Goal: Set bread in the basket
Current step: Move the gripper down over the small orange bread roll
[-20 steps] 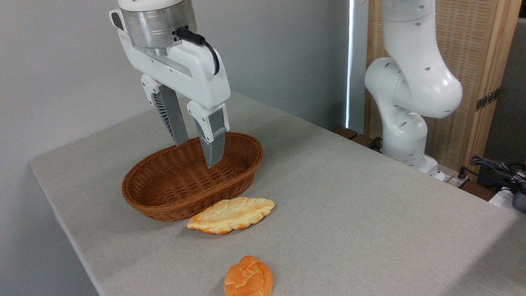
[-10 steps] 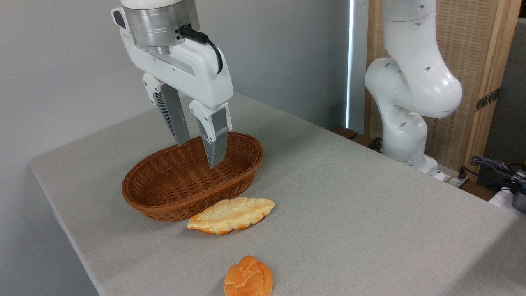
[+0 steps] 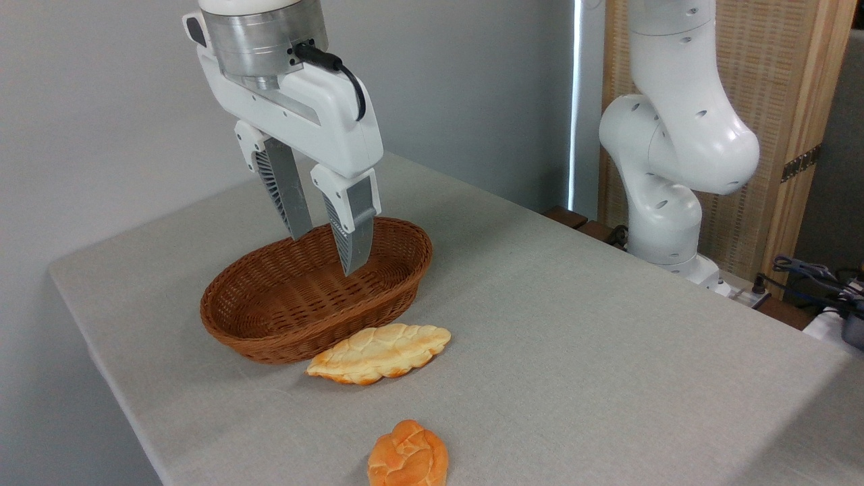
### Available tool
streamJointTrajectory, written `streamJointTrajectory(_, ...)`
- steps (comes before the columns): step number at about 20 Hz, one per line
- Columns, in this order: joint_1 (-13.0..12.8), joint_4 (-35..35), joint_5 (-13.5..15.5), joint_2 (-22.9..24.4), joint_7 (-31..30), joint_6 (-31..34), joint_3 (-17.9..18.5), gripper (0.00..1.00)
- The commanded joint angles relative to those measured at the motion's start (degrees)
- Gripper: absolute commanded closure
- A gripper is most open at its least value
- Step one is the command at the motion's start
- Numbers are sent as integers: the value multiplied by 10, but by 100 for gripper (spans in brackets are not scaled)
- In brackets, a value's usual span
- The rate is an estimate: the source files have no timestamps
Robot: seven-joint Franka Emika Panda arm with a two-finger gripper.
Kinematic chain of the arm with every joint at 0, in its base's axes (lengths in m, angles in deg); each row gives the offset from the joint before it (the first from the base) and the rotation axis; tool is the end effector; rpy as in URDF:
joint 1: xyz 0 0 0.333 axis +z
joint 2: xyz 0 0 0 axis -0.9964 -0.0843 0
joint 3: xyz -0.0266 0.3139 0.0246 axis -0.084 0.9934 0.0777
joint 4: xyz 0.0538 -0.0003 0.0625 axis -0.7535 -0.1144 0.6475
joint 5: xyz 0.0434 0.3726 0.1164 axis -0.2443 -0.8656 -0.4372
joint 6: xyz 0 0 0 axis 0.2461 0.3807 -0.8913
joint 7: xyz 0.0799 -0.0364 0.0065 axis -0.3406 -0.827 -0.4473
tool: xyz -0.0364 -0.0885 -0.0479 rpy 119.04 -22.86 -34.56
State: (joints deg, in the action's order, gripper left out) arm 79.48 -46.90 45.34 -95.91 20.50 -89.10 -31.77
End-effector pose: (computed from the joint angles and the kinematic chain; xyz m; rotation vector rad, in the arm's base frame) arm 0.5978 0.0039 0.6255 2.8246 -1.0112 -0.0034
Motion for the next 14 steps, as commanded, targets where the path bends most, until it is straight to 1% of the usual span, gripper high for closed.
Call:
streamJointTrajectory(1, -5, 3, 2, 3, 18, 8, 8, 0)
streamJointTrajectory(4, -4, -17, 0, 14, 47, 0, 9, 0)
streamJointTrajectory(6, -4, -65, -3, 39, 59, -43, 11, 0)
streamJointTrajectory(7, -4, -94, -14, 53, 64, -72, 11, 0)
streamJointTrajectory(9, -4, -140, -34, 72, 65, -106, 11, 0)
streamJointTrajectory(10, -4, -153, -40, 76, 66, -118, 12, 0)
streamJointTrajectory(12, -3, -172, -62, 76, 79, -136, 18, 0)
streamJointTrajectory(14, -3, -194, -68, 76, 95, -165, 26, 0)
